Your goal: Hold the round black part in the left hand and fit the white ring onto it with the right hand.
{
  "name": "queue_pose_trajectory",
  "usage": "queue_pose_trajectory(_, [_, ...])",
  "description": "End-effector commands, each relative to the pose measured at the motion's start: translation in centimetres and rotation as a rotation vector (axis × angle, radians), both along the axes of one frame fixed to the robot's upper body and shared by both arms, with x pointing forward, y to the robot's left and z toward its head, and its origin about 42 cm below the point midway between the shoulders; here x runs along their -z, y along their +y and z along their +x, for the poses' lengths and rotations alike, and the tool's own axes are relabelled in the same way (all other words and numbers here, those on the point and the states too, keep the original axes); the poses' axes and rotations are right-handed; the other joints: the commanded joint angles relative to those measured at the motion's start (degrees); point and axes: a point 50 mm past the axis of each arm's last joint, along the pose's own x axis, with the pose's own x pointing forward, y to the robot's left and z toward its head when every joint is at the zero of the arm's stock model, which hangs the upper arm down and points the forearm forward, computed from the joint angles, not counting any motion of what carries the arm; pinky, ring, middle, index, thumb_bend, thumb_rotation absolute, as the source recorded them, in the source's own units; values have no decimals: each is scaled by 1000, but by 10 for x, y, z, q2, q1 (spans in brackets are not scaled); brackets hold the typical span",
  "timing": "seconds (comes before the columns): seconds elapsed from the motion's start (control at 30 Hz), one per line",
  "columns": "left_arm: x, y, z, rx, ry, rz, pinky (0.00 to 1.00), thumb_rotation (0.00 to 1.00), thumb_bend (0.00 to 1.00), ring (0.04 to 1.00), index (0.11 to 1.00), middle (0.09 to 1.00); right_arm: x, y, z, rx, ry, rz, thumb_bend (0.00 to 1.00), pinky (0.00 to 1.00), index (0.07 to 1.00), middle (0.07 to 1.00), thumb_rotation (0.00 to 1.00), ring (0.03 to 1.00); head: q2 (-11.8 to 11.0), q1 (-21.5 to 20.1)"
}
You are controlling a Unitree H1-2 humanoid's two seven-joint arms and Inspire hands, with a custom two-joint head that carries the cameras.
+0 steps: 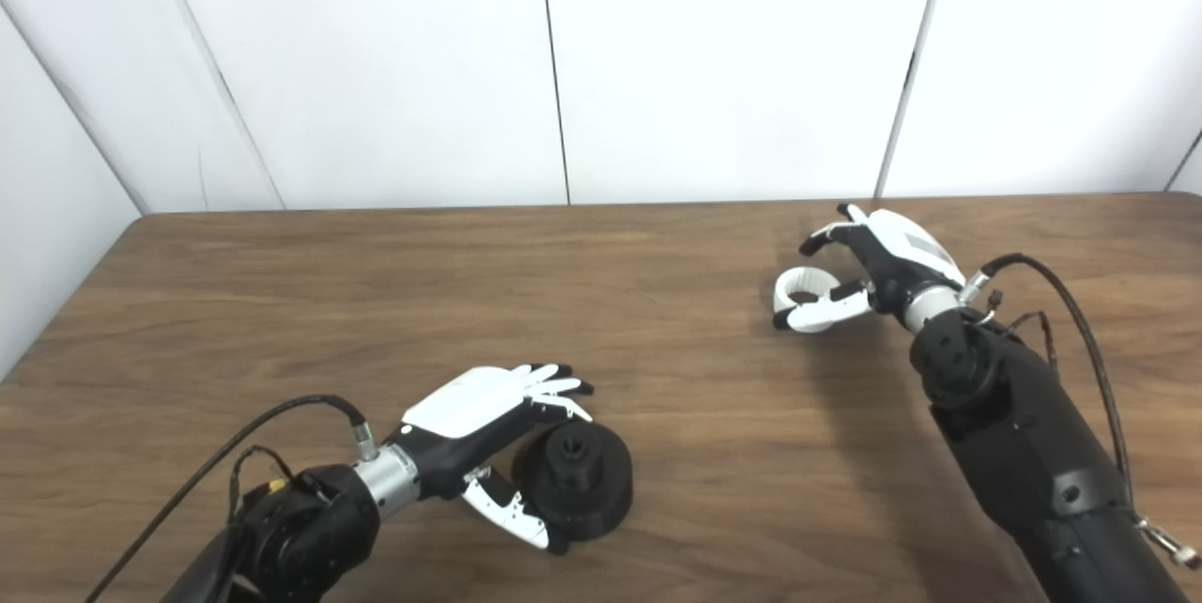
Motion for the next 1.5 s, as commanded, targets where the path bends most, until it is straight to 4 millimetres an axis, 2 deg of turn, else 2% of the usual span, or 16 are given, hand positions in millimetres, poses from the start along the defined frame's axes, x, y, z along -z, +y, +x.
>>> queue_pose_trajectory(0.0, [-8,0,3,13,-33,11,1000,376,765,1000,694,949,-33,-2,11,-10,-73,-22,934,1000,754,995,359,1000,1,1])
queue_pose_trajectory(0.13, [-9,0,3,15,-34,12,1000,371,762,1000,694,948,-33,-2,10,-16,-61,-26,920,1000,750,988,329,1000,1,1])
queue_pose_trajectory(0.77, [-9,0,1,13,-37,6,1000,358,764,1000,693,944,-23,-4,11,-14,-23,-44,883,1000,744,965,342,1000,1,5])
queue_pose_trajectory(1.2, [-8,0,1,18,-30,12,1000,397,772,1000,695,949,-22,-4,10,-16,-58,1,784,1000,653,939,268,988,1,6])
queue_pose_trajectory(1.27, [-8,0,0,17,-30,11,1000,399,772,1000,699,951,-22,-4,9,-18,-68,6,764,1000,634,930,242,978,1,6])
queue_pose_trajectory(1.3, [-9,0,0,17,-31,10,1000,396,772,1000,699,950,-21,-4,9,-20,-73,8,621,1000,552,925,189,973,1,6])
queue_pose_trajectory(1.33, [-9,0,0,16,-31,9,1000,391,773,1000,699,950,-21,-4,9,-20,-76,10,572,1000,524,923,171,971,1,6])
queue_pose_trajectory(1.47, [-9,0,1,17,-32,11,1000,389,776,1000,697,951,-21,-5,9,-17,-90,26,523,1000,493,910,150,964,2,6])
